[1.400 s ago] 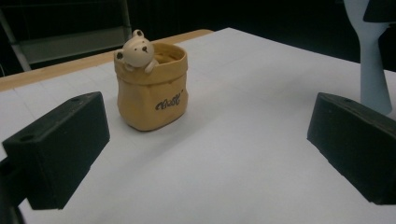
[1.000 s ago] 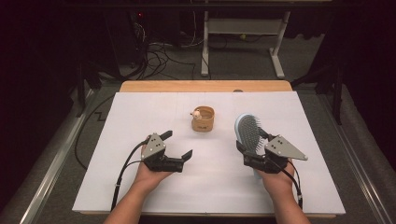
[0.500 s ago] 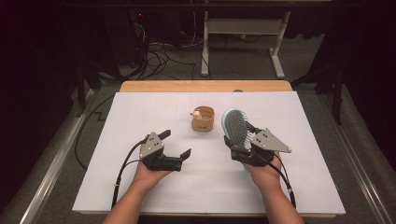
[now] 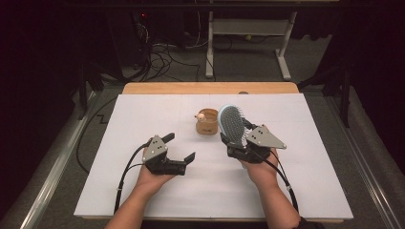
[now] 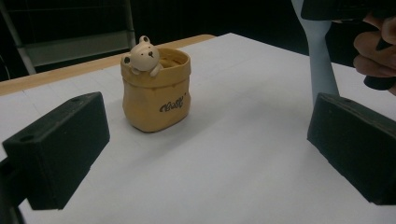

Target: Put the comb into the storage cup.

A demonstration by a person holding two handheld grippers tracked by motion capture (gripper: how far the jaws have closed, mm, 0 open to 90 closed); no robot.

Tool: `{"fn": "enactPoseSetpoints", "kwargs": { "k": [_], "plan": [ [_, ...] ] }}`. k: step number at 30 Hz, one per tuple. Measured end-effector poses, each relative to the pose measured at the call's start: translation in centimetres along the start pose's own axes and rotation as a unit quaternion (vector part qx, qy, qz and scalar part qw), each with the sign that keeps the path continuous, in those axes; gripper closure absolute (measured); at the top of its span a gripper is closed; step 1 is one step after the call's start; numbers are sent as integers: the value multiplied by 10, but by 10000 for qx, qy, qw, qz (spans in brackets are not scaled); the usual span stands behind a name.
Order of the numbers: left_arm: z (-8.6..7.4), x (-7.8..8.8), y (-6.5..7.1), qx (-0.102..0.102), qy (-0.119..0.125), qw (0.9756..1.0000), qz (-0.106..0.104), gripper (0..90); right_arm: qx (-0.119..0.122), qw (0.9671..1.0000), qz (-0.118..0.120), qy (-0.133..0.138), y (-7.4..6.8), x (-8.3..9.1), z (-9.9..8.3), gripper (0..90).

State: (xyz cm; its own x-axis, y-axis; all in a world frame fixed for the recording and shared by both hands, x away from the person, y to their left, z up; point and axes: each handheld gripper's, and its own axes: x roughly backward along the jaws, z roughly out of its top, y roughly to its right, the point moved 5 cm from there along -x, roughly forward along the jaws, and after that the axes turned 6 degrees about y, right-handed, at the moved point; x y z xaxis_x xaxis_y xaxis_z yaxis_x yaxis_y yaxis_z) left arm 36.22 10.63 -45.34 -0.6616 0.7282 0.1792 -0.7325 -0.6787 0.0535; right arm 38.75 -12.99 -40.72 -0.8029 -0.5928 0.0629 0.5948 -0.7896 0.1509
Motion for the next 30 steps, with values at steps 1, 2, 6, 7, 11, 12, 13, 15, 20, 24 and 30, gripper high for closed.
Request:
{"fn": "enactPoseSetpoints", "kwargs": {
  "k": [1, 2, 6, 7, 11, 12, 13, 15, 20, 24, 30],
  "plan": [
    [0, 0, 0, 4, 7, 10000, 3, 0, 33, 10000, 14, 13, -1, -1, 1, 203],
    [1, 1, 0, 16, 17, 10000, 7, 0, 36, 10000, 16, 12, -2, -2, 1, 203],
    [3, 2, 1, 45, 57, 10000, -12, 0, 92, 9999, 37, 29, -4, -3, 1, 203],
    [3, 3, 1, 51, 57, 10000, -12, 0, 85, 10000, 41, 18, -5, -2, 0, 203],
    [5, 3, 2, 69, 65, 10000, -15, 0, -19, 10000, 92, -11, -7, 0, -4, 203],
    [5, 4, 2, 63, 57, 10000, -19, 0, 42, 9999, 90, -39, -9, 1, -5, 203],
    [6, 4, 3, 65, 61, 10000, -21, 0, 83, 9999, 90, -69, -10, 2, -7, 203],
    [7, 4, 4, 54, 65, 10000, -29, 0, 86, 9999, 94, -64, -11, 4, -8, 203],
    [11, 5, 9, 2, 70, 10000, -64, 0, 110, 9998, 152, -70, -15, 9, -8, 203],
    [13, 6, 10, -5, 68, 9999, -85, 0, 142, 9997, 185, -61, -20, 8, -8, 203],
    [16, 9, 11, -11, 109, 9999, -97, 0, 254, 9993, 248, -101, -29, 6, -11, 203]
  ]
}}
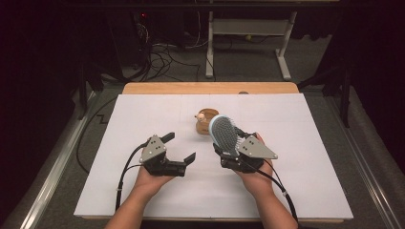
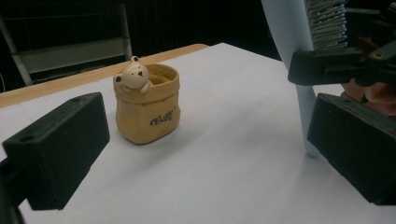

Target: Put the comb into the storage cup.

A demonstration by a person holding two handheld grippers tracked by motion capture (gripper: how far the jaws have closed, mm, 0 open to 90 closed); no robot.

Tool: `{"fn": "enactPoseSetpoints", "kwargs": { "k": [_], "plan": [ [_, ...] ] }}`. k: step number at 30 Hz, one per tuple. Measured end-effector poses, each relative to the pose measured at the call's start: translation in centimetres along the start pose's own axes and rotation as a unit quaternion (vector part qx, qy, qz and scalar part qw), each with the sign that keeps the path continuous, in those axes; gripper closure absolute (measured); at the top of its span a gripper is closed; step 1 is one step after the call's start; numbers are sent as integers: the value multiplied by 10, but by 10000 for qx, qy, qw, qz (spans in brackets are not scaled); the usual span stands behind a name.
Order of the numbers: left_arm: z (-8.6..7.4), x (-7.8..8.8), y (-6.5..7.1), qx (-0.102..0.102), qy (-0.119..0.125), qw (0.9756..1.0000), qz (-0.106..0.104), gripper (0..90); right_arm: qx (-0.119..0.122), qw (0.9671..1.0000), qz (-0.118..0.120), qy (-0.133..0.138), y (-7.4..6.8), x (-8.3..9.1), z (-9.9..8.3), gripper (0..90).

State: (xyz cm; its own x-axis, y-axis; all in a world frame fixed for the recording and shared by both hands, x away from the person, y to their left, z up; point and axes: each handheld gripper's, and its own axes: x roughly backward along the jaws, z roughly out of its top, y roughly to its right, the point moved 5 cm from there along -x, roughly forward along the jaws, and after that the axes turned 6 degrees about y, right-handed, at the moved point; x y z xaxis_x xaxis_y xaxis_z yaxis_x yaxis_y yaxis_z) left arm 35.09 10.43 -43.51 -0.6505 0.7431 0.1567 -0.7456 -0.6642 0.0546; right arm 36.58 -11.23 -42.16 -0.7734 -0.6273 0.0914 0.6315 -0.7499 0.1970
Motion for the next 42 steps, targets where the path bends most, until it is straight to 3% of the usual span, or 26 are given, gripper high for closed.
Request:
{"fn": "enactPoseSetpoints", "kwargs": {
  "k": [42],
  "plan": [
    [23, 3, 23, -6, 225, 9993, -288, 0, 327, 9986, 422, 9, -40, -8, 2, 203]
  ]
}}
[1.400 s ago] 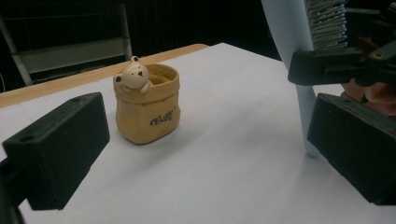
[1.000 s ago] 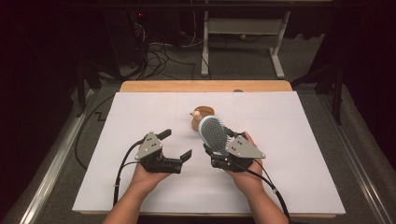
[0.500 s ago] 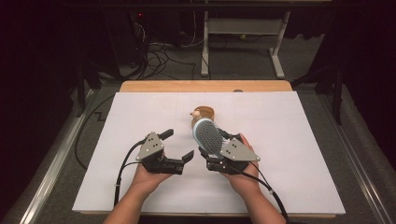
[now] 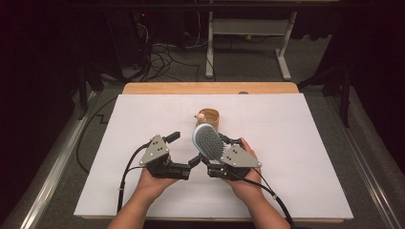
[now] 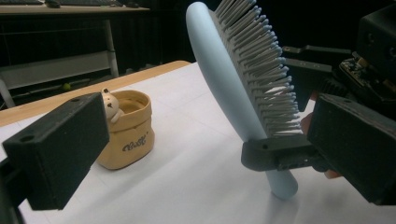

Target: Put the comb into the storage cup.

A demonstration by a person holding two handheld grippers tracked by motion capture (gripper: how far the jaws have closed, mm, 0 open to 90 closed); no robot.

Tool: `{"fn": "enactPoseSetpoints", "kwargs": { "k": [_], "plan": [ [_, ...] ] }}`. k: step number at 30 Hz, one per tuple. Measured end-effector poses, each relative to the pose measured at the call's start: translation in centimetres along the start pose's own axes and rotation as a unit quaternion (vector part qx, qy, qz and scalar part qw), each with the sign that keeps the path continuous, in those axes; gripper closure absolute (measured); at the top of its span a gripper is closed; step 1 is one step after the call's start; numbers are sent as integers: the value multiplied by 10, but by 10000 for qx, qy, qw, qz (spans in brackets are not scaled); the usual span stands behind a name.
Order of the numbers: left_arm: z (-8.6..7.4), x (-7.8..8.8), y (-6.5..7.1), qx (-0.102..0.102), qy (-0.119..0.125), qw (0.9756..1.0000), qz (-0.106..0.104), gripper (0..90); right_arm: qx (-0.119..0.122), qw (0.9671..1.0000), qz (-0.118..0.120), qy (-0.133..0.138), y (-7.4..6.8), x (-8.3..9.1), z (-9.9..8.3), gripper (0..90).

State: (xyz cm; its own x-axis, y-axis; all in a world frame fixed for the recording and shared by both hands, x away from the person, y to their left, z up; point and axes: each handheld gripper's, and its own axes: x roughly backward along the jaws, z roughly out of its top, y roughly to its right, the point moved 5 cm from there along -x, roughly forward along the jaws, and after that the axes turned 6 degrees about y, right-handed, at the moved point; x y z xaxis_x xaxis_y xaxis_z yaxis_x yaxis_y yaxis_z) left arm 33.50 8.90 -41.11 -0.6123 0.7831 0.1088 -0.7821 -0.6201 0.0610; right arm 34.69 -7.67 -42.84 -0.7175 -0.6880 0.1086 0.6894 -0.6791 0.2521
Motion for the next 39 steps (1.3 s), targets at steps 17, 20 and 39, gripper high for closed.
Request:
{"fn": "enactPoseSetpoints", "kwargs": {
  "k": [17, 20, 39],
  "plan": [
    [1, -1, 1, 143, 3, 9999, -76, 13, 47, 9998, 174, 25, -15, -3, 3, 203],
    [1, -2, 0, 173, 20, 9998, -75, 18, 63, 9998, 210, -3, -17, -4, 2, 203],
    [6, -4, 4, 172, 39, 9998, -76, 30, 165, 9992, 359, -20, -31, -8, 2, 203]
  ]
}}
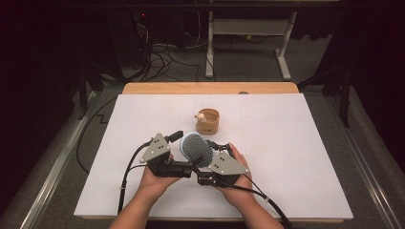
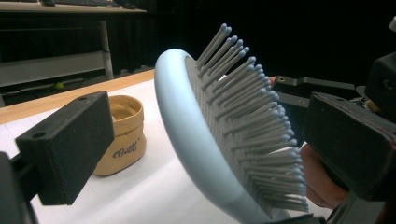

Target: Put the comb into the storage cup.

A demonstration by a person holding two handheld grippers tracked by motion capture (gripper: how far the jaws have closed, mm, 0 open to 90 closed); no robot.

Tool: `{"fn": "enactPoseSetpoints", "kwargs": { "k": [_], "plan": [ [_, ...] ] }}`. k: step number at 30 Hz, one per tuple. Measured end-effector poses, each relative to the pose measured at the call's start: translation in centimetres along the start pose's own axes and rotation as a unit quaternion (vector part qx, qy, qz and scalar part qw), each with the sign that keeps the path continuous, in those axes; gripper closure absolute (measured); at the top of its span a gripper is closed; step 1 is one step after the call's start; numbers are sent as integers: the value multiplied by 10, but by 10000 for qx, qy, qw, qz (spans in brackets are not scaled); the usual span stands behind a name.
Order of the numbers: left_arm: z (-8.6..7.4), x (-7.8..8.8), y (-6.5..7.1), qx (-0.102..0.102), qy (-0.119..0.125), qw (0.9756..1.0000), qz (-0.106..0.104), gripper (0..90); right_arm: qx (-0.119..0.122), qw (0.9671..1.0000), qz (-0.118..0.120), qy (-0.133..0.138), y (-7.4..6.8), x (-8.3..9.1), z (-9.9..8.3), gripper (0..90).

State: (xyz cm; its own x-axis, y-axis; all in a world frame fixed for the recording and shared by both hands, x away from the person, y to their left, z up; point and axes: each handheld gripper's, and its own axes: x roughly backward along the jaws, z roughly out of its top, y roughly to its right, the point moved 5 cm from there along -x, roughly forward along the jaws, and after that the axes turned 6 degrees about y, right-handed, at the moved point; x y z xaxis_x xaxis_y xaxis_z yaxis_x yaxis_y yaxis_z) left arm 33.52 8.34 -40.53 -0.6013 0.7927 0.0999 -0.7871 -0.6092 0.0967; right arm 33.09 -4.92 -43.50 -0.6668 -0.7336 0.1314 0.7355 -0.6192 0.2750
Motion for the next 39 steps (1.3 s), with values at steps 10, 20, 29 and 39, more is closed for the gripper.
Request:
{"fn": "enactPoseSetpoints", "kwargs": {
  "k": [10, 20, 29, 39],
  "plan": [
    [-1, -2, -2, 14, -63, 10000, 51, 24, 27, 10000, -5, 6, -2, 0, 0, 203],
    [0, -1, -1, 104, -33, 9999, -53, 46, 43, 10000, -5, 0, -3, -1, 0, 203],
    [1, -1, -1, 145, -3, 9999, -41, 69, 52, 10000, -14, 10, -4, -1, 1, 203],
    [-2, -1, -5, 329, -20, 9994, -103, 154, 35, 10000, -18, -9, -4, -2, 0, 203]
  ]
}}
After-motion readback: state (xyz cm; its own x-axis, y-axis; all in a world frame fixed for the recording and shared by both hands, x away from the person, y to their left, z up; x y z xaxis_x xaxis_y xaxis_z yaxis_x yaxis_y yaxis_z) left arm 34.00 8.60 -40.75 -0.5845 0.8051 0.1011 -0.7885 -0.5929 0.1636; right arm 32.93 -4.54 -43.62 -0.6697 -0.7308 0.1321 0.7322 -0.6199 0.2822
